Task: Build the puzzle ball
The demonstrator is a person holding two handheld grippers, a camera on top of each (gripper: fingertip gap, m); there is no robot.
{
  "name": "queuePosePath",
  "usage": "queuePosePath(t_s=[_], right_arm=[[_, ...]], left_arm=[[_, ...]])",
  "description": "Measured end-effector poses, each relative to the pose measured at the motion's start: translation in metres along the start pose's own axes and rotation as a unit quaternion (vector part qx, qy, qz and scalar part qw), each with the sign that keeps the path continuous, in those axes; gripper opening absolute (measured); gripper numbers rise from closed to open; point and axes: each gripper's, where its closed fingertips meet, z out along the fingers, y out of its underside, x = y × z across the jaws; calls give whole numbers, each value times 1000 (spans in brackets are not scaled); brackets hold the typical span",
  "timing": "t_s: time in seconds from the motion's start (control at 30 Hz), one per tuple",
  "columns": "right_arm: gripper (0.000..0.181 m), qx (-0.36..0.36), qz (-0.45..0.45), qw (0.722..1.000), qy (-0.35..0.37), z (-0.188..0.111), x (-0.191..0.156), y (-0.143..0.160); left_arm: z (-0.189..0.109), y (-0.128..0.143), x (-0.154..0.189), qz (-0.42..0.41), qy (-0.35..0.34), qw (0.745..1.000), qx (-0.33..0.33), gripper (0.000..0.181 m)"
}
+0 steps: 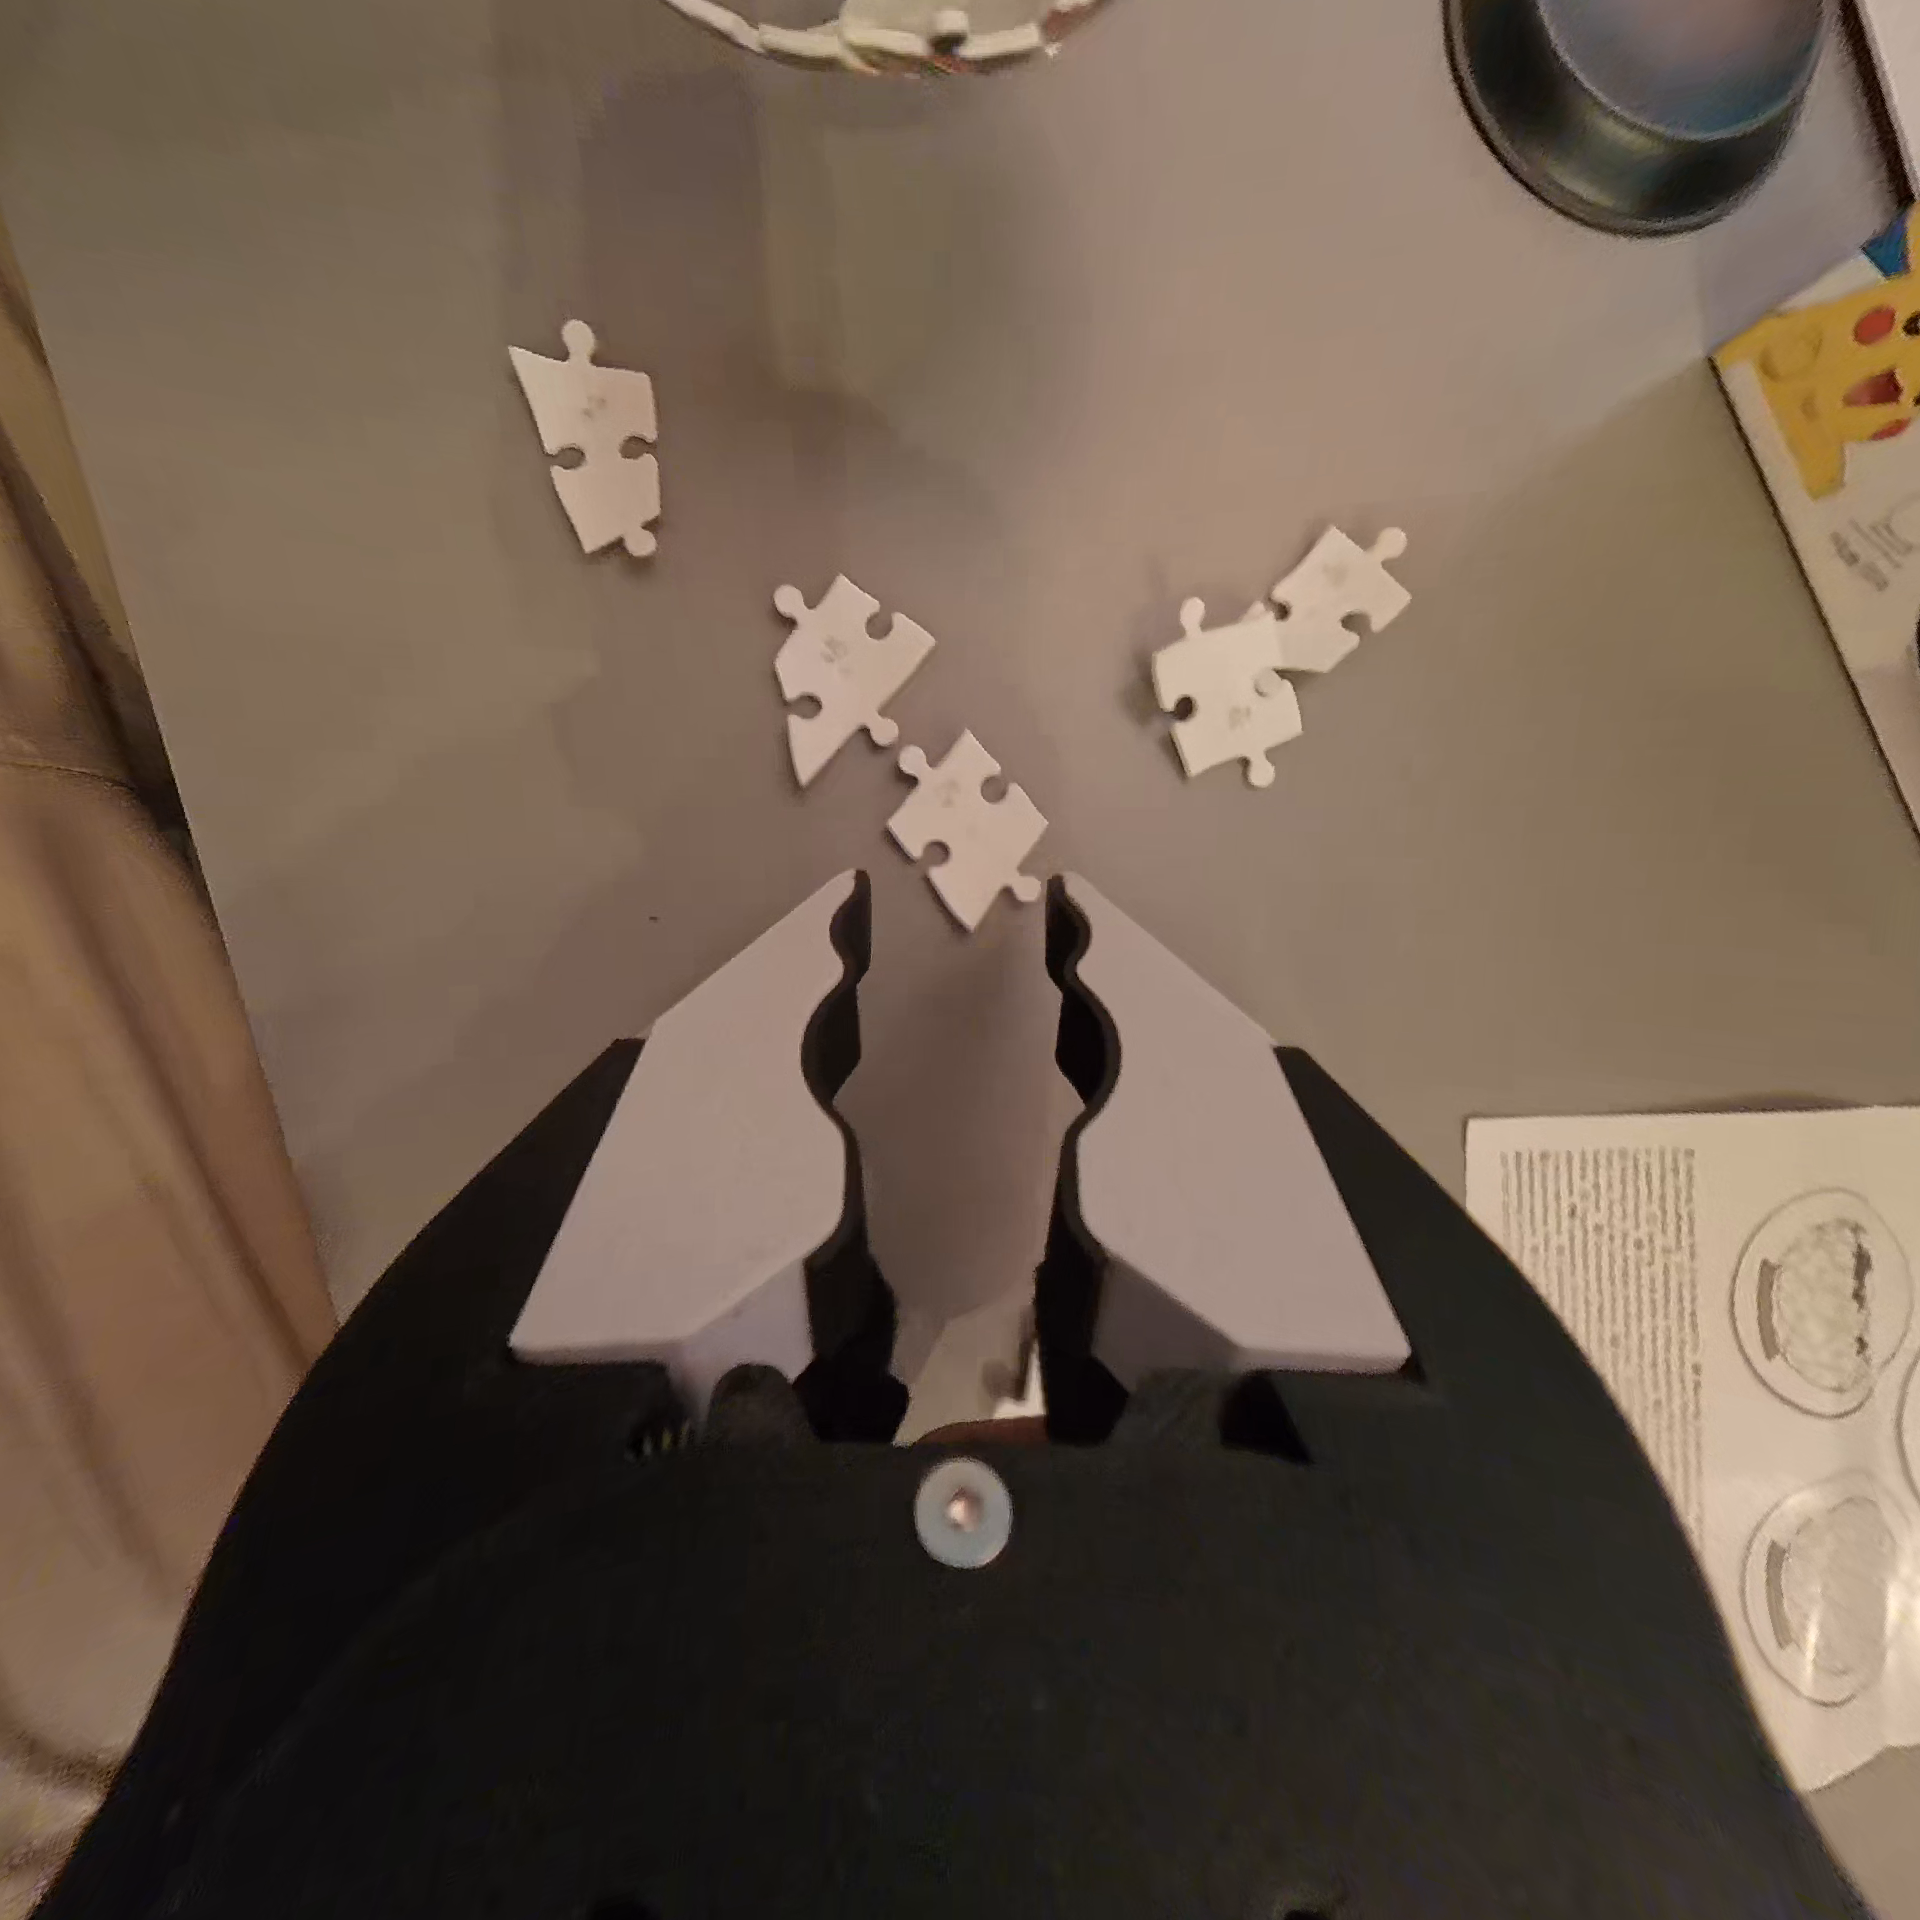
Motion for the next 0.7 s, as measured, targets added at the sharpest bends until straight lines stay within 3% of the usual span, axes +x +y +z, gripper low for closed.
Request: queuePosePath(t_s=[0.3,0.5,0.7], right_arm=[[37,-7,8,1000,24,6,17,7],[41,15,27,996,87,-1,57,-8],[47,28,49,997,59,26,56,-14]], left_arm=[[3,0,-4,-13,-3,1000,5,4],[2,2,-15,-27,-15,1000,4,4],[4,5,-22,-39,-19,999,3,4]])
